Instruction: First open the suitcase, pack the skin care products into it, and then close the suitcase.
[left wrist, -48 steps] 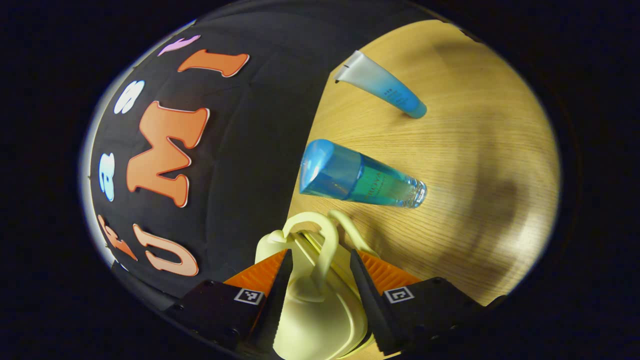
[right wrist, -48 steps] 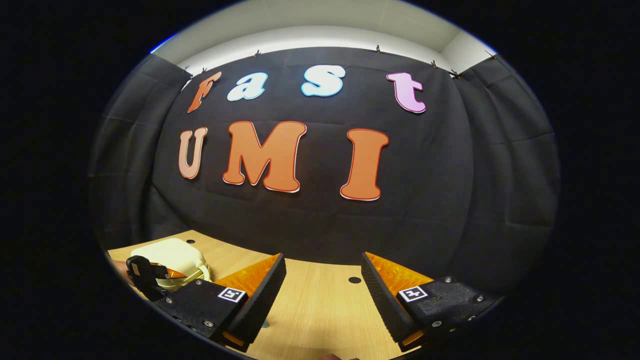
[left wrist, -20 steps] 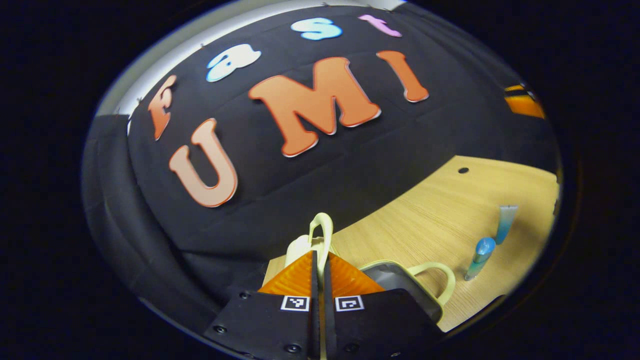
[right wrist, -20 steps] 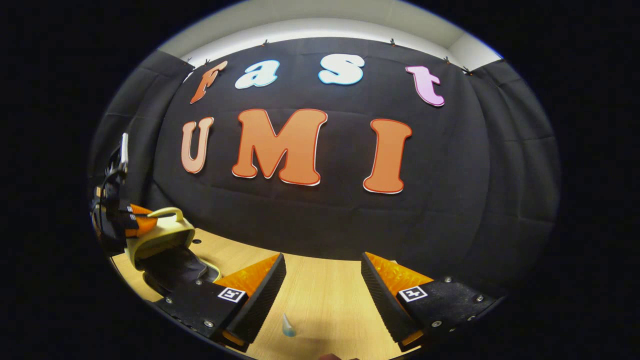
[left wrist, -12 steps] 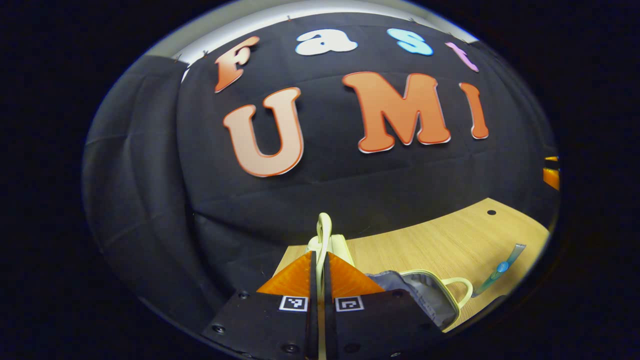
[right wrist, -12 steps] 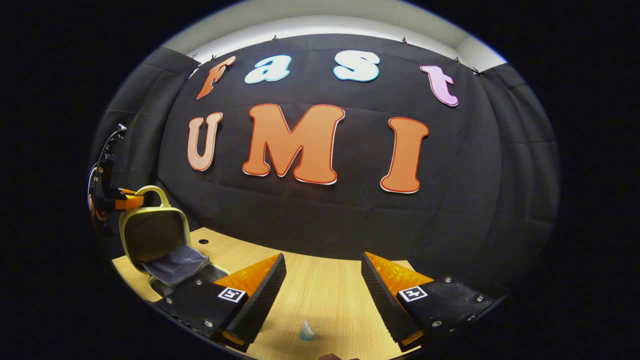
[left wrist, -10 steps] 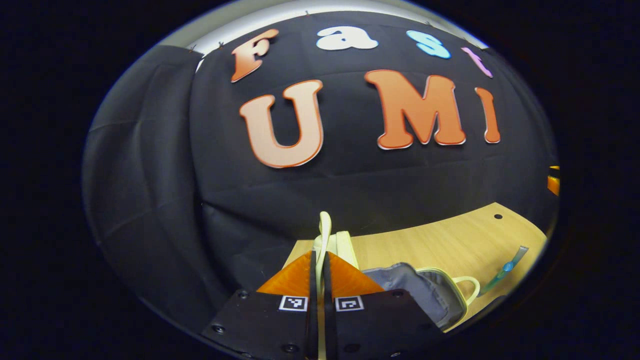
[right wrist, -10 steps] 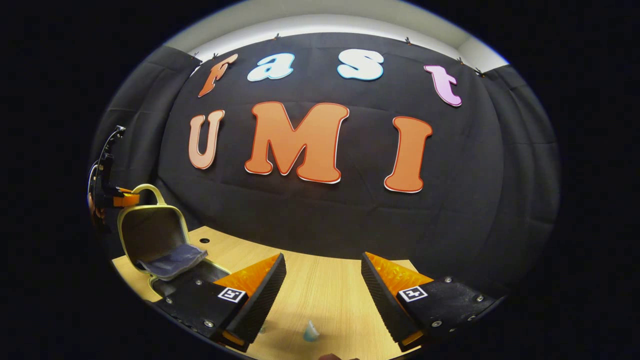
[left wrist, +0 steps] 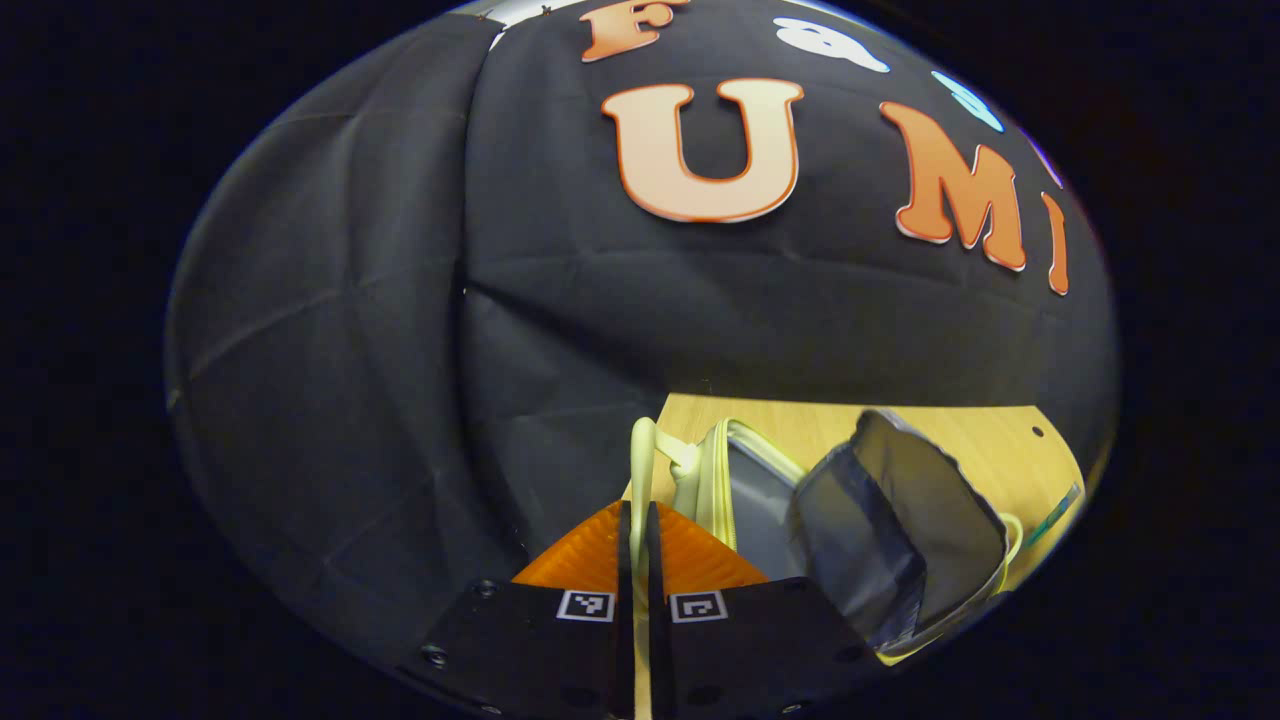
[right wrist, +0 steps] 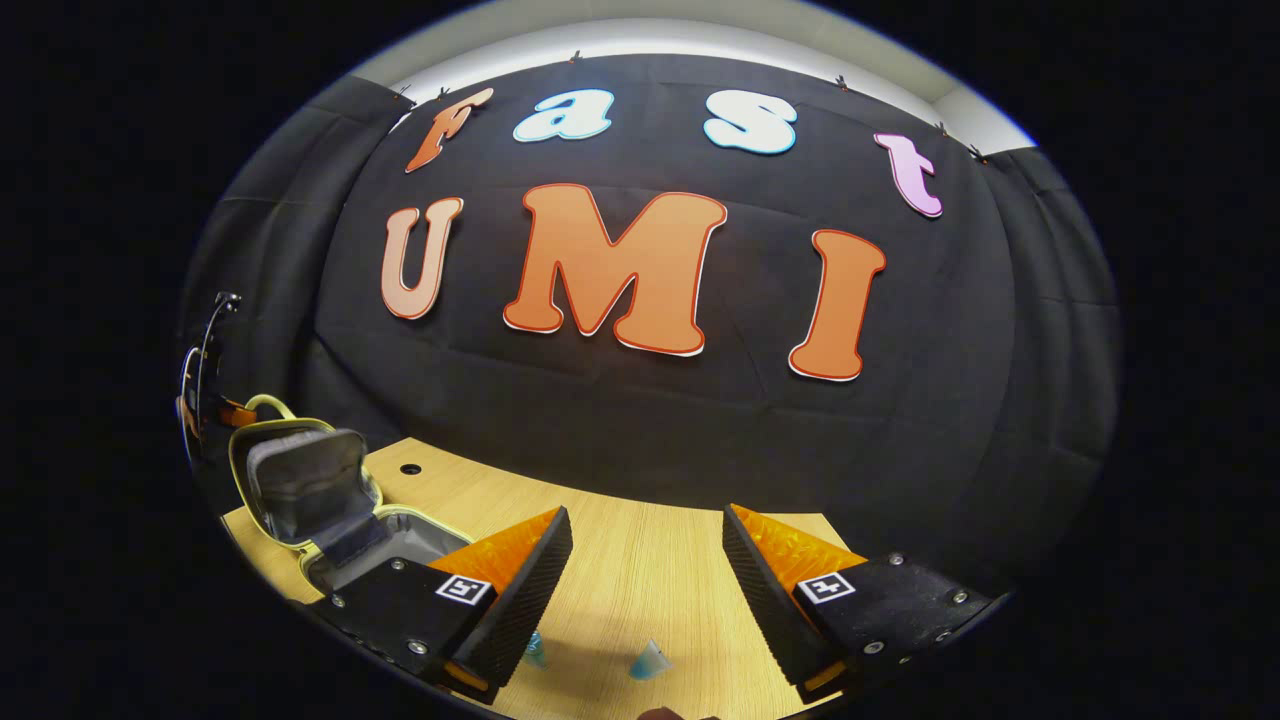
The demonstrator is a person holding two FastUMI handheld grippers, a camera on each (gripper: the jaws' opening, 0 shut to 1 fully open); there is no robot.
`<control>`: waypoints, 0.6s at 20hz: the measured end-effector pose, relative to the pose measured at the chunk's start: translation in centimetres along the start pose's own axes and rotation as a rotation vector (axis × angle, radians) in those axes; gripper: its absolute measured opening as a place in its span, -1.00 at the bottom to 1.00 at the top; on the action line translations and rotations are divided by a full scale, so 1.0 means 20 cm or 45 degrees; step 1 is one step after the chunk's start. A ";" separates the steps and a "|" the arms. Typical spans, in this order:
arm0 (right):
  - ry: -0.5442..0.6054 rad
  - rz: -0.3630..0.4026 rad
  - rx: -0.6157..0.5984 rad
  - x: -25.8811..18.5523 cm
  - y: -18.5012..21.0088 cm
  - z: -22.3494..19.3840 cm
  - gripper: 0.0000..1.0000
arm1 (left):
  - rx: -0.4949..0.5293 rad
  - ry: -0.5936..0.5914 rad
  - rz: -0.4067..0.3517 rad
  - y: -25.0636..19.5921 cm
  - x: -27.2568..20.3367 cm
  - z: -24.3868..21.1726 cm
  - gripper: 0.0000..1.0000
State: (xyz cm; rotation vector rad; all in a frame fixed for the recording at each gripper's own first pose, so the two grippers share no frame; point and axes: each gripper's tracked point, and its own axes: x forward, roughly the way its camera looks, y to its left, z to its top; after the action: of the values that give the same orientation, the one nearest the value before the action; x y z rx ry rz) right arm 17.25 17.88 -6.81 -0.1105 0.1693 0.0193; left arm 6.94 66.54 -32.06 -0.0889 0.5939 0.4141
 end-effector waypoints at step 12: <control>0.104 -0.030 0.031 -0.07 0.07 -0.10 0.91 | 0.039 0.288 0.084 0.22 0.28 -0.63 -0.65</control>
State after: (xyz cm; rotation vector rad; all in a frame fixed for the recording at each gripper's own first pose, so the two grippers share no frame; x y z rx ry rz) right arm 15.41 18.94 -8.71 -0.0893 0.2495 -0.0107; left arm 2.77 70.15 -45.44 -0.0877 0.8277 0.4619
